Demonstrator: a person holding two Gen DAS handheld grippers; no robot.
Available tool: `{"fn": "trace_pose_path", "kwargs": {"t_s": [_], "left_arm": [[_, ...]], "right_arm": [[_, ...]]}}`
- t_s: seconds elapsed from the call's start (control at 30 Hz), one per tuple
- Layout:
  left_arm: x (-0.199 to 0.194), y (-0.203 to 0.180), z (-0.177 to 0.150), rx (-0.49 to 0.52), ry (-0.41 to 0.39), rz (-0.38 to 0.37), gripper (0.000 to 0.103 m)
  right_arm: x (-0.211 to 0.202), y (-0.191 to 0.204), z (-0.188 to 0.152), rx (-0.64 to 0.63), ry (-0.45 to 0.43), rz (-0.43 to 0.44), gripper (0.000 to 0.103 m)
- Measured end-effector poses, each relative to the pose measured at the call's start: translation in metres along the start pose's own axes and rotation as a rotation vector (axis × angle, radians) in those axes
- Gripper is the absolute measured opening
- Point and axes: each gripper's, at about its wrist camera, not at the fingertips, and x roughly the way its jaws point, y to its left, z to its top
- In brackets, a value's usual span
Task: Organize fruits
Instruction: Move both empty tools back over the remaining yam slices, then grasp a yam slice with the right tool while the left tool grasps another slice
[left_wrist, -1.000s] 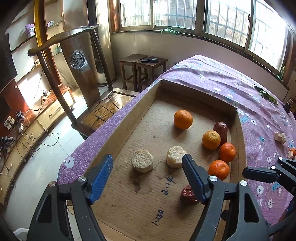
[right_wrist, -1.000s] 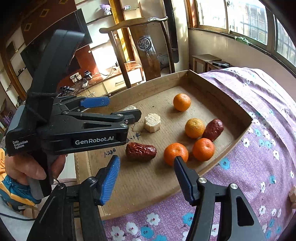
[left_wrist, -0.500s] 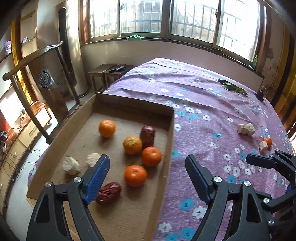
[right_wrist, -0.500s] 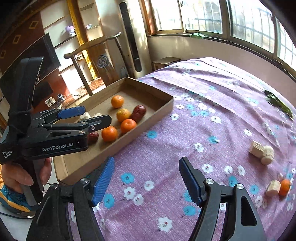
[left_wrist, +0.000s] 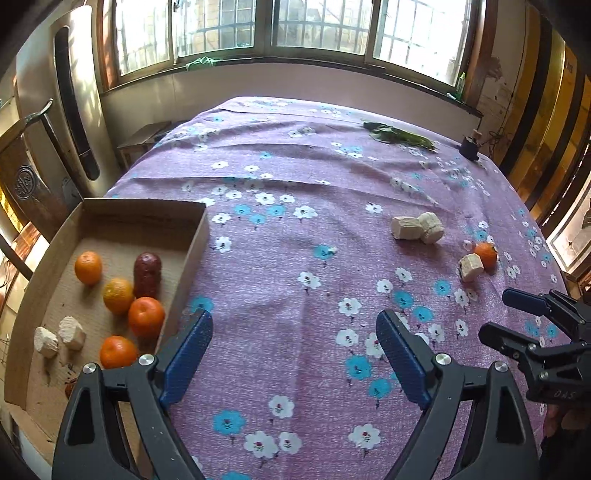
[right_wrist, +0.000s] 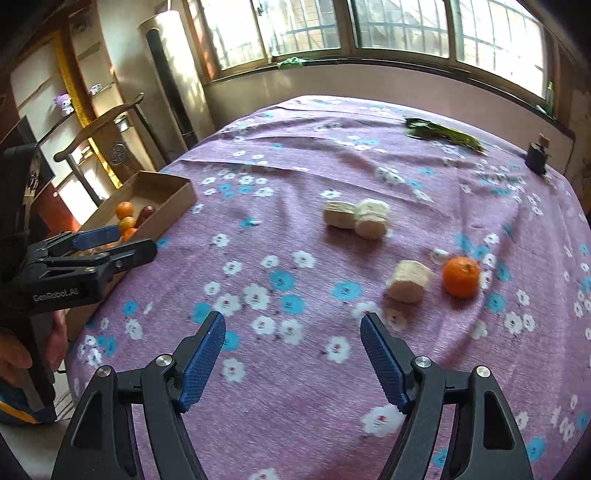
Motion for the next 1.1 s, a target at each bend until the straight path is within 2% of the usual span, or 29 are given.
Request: {"fn": "trace_pose_path", "kwargs": {"t_s": [0.2,0.47,0.53,0.57,0.6,0.67,0.7,0.9,0.97,1.1], "left_arm": [[0.012,-0.025,0.008,0.036,0.018,-0.024,0.089],[0.024,-0.037,0.017,0.04,0.04,-0.033,0.089],[0.028,-0.039,0.017,0.039,0.05,-0.037,0.089],[0.03,-0.041,0.018,0.04,0.053,-0.038,0.089],[0.032,-0.042,0.019,0.042,0.055,-0.037,0.089],[0.035,-0.045,0.021,0.039,0.061,-0.033,0.089],[0.036,-0.047,0.023,0.035,0.065,-0.037,0.089],[0.05,-0.068,0.039,0.051,0.068,-0.05,0.089],[0.059,-0.079,0.044,0.086,0.071,-0.052,0.089],[0.081,-0.094,0.053,0.163,0.069,0.011,0.089]], "right_arm": [[0.003,-0.042,0.006,0.052,-0.02,-0.069,0.08],[0.03,-0.047,0.022,0.051,0.008,-0.062,0.08],[0.038,-0.049,0.025,0.055,0.014,-0.086,0.079],[0.042,-0.051,0.027,0.058,0.019,-0.099,0.074],[0.046,-0.054,0.028,0.066,0.024,-0.096,0.06],[0.051,-0.061,0.029,0.095,0.03,-0.083,0.041],[0.053,-0.063,0.029,0.094,0.03,-0.083,0.038],[0.04,-0.066,0.021,0.088,0.02,-0.04,0.035],[0.04,-0.071,0.018,0.099,0.022,-0.025,0.035],[0.038,-0.074,0.016,0.11,0.025,0.004,0.035]]}}
